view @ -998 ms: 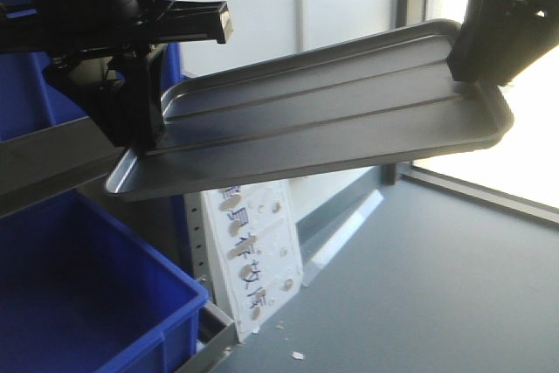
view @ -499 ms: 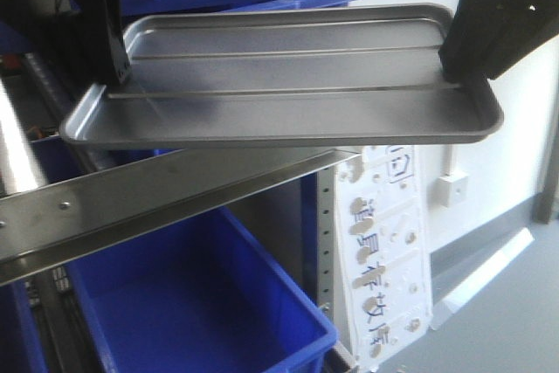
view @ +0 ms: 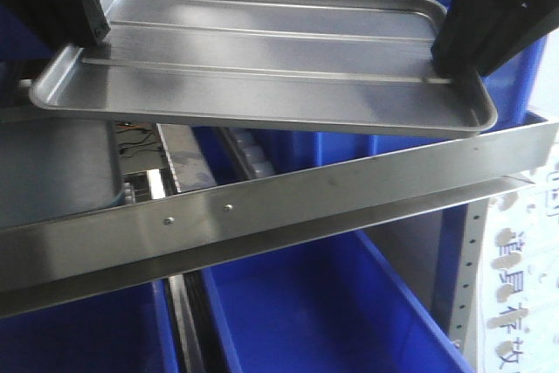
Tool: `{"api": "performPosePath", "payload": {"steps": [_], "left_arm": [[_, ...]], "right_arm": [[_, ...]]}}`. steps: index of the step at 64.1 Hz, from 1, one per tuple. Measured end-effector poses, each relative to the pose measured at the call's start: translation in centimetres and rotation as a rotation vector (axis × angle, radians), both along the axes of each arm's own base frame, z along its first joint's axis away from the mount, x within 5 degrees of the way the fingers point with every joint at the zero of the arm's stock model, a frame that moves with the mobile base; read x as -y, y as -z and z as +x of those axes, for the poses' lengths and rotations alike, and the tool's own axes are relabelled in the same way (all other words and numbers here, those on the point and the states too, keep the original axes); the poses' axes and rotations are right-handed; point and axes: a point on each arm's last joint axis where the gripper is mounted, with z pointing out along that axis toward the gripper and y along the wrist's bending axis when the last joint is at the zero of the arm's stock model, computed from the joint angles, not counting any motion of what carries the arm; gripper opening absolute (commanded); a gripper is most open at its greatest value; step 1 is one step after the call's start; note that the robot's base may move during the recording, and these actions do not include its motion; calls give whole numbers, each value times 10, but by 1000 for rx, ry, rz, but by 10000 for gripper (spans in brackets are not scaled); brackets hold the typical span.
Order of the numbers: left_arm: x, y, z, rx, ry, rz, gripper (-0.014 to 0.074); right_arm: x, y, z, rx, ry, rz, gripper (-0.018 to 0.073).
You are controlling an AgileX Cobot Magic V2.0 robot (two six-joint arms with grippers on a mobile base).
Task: Grab silver tray and stack on right shelf
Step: 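Turn the base toward the other shelf, keeping the tray held, then lower the held tray onto the silver tray on the shelf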
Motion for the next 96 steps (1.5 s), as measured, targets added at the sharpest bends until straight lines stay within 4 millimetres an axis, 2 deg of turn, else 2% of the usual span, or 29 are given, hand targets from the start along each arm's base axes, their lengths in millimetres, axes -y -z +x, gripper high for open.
{"api": "performPosePath", "payload": {"steps": [62,96], "left_arm": [[-6,-2,-2,14,-13,54,-93],[-9,0,-7,-44,-26,80,-93]], "right_arm": [[-3,-1,0,7,-2,39,56],[-5,-1,-1,-3,-1,57,56]]}}
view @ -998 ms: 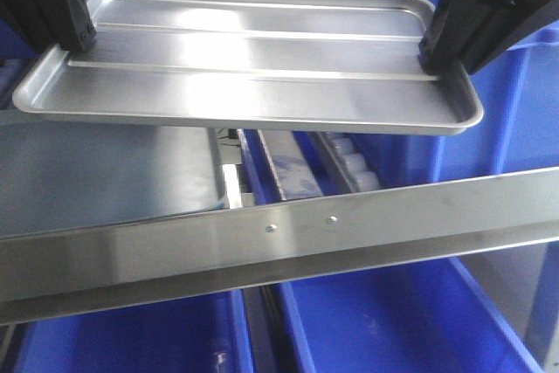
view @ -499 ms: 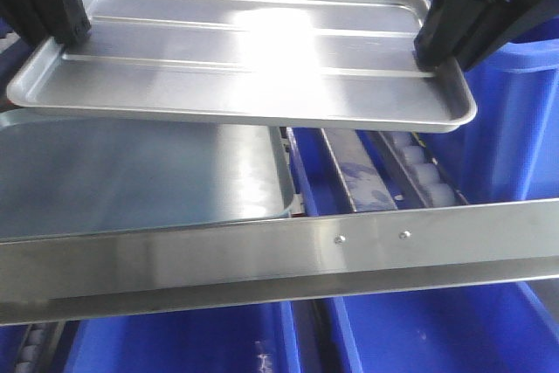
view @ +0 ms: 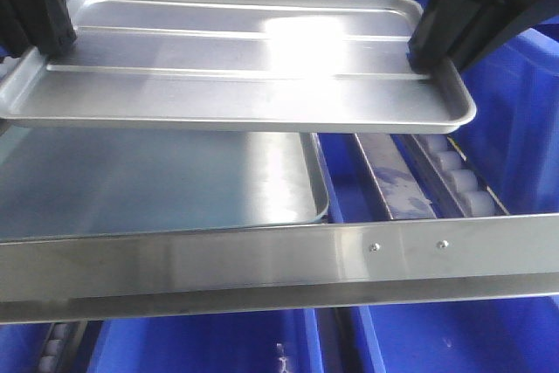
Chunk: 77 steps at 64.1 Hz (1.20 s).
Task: Grab silver tray and stack on right shelf
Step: 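Lower the held tray onto the silver tray on the shelf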
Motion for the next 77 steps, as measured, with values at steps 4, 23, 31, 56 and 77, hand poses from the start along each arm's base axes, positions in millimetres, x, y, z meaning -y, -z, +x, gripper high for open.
{"api": "performPosePath", "payload": {"steps": [4,23,31,56,77], "left_arm": [[0,0,0,0,0,0,-93],[0,0,0,0,0,0,-93],[0,0,0,-1,0,0,-93],[-3,-1,3,36,-6,30,-93],[-20,-9,22,193,-50,122,-90]], "right_arm": [[0,0,0,0,0,0,56],[0,0,0,1,-3,-2,56],[0,0,0,5,-3,1,56],[-3,-8,3,53,-36,8,56],[-37,-30,40,92,-98,-11,56]]}}
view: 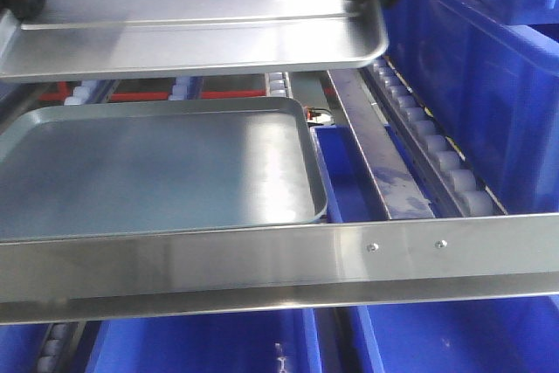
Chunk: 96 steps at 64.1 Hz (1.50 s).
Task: Grab silver tray and stack on right shelf
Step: 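Lower the held tray onto the silver tray on the shelf, then open both grippers and raise them off the stacked trays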
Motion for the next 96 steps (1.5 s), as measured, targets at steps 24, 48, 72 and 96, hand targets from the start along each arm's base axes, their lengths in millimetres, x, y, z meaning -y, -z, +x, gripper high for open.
{"api": "performPosePath", "payload": {"steps": [24,48,72,96], "left_arm": [[-50,15,42,-27,-78,-53,-90],[-42,96,93,-205,-64,23,-90],[-36,122,108,-217,-28,25,218],[-41,123,107,-237,-28,49,527]], "right_arm": [[-61,40,70,-48,-43,-94,56],[-76,107,102,-168,-27,-169,56],[-68,110,110,-177,-3,-171,190],[-67,108,109,-177,-13,-195,603]]}}
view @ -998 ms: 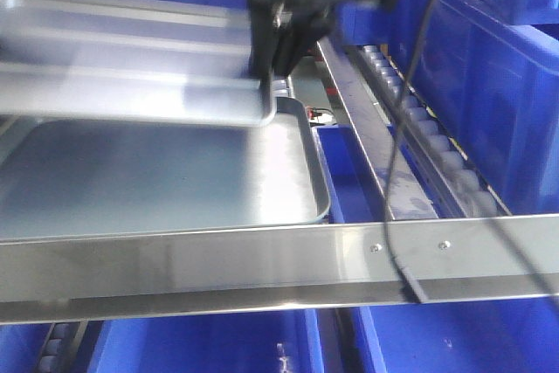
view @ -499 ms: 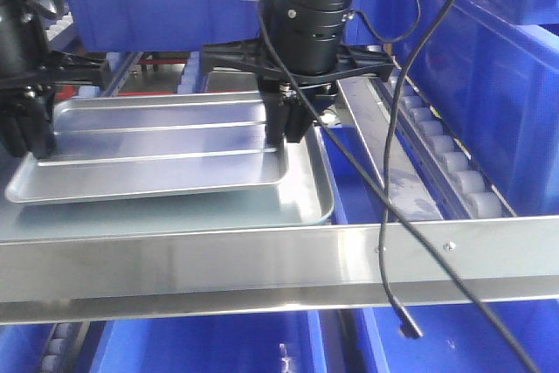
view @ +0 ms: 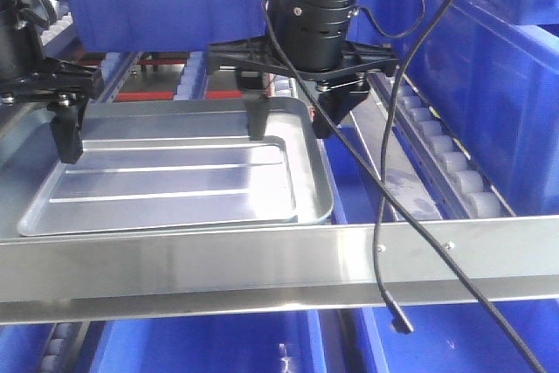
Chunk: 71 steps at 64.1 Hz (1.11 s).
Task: Grab silver tray and stack on right shelf
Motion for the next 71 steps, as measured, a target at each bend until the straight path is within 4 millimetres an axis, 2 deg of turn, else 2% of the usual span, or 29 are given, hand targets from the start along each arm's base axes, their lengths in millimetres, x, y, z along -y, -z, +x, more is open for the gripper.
{"api": "performPosePath", "payload": {"steps": [9,14,20,29,33,39,44,49,56,65,71], "left_arm": [[-2,-6,-4,-10,-4,6,483],[-4,-22,-10,24,-5,0,407],[-9,-50,-22,94,0,-17,280],[-21,-105,-57,250,29,-45,-1],[-28,-123,-78,329,39,-60,-116],[-38,-137,-110,433,54,-88,-81],[-45,-138,-134,504,64,-111,-98],[-53,-129,-158,560,76,-130,-100],[-61,-104,-189,633,98,-157,-100],[-69,-75,-218,676,112,-176,-100],[-74,-60,-235,691,105,-206,-100]], "right_arm": [[3,-11,-4,4,3,2,524],[6,-25,-9,23,-8,7,440],[12,-46,-17,52,-23,13,291],[22,-74,-31,82,-47,9,52],[27,-85,-37,98,-56,5,57],[37,-94,-48,124,-77,-20,55],[46,-94,-59,140,-91,-41,55],[57,-90,-72,154,-104,-58,55],[73,-78,-95,180,-127,-69,55],[96,-61,-128,234,-157,-62,55],[116,-49,-158,294,-181,-44,55]]}}
